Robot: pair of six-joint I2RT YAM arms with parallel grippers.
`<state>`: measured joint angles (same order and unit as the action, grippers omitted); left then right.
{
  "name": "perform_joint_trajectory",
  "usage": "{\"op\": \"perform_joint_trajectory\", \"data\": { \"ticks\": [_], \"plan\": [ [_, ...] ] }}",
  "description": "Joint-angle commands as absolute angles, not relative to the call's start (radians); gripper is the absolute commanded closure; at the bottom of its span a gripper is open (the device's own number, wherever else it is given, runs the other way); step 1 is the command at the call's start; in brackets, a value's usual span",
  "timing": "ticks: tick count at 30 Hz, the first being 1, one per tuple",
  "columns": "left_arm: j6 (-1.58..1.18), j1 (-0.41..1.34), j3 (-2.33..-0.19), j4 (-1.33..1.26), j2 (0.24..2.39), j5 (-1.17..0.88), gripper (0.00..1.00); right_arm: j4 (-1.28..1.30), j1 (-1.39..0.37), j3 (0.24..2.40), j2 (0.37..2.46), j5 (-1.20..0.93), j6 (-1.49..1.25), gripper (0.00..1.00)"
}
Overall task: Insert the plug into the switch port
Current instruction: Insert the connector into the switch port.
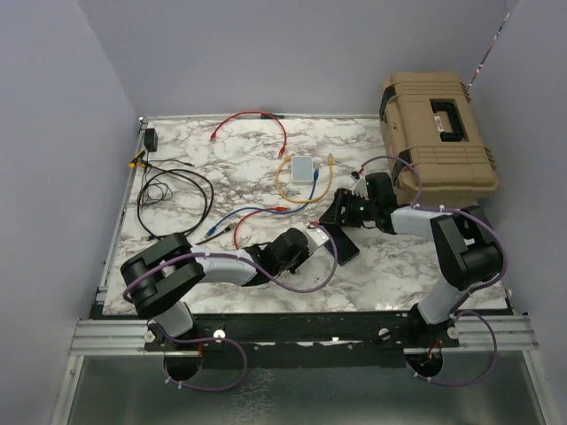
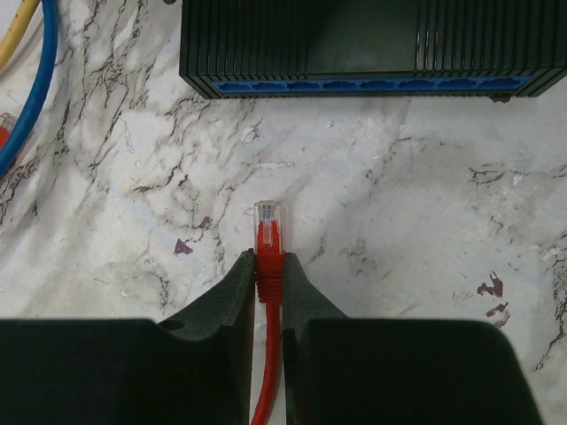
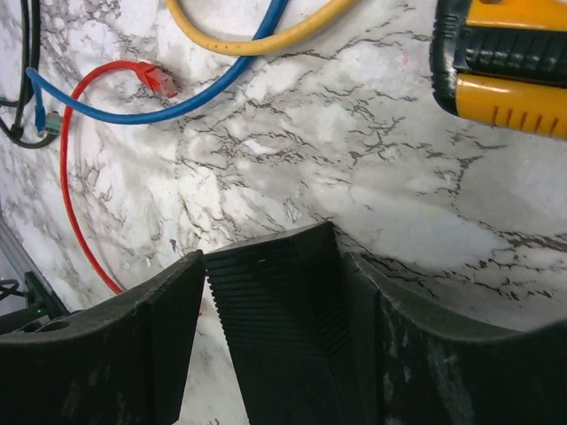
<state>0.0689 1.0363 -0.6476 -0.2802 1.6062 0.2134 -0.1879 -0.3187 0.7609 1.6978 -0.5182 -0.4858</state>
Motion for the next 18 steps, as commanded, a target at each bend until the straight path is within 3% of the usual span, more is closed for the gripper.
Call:
{"op": "perform_joint_trajectory", "data": {
  "ticks": [1,5,18],
  "plan": [
    [0.064,1.032,-0.690,-0.248,1.612,0.221,1.00,-0.147,-0.318,0.722,1.640,-0.421,-0.479,0.32],
    [0.044,1.033,-0.703,-0.260,1.626,0.213,1.00,-0.126,-0.316,0.695,1.577,-0.291,-0.501,0.32],
    [0.004,1.001,-0.763,-0.258,1.666,0.230,1.00,-0.149,-0.318,0.710,1.617,-0.396,-0.484,0.38]
  ]
}}
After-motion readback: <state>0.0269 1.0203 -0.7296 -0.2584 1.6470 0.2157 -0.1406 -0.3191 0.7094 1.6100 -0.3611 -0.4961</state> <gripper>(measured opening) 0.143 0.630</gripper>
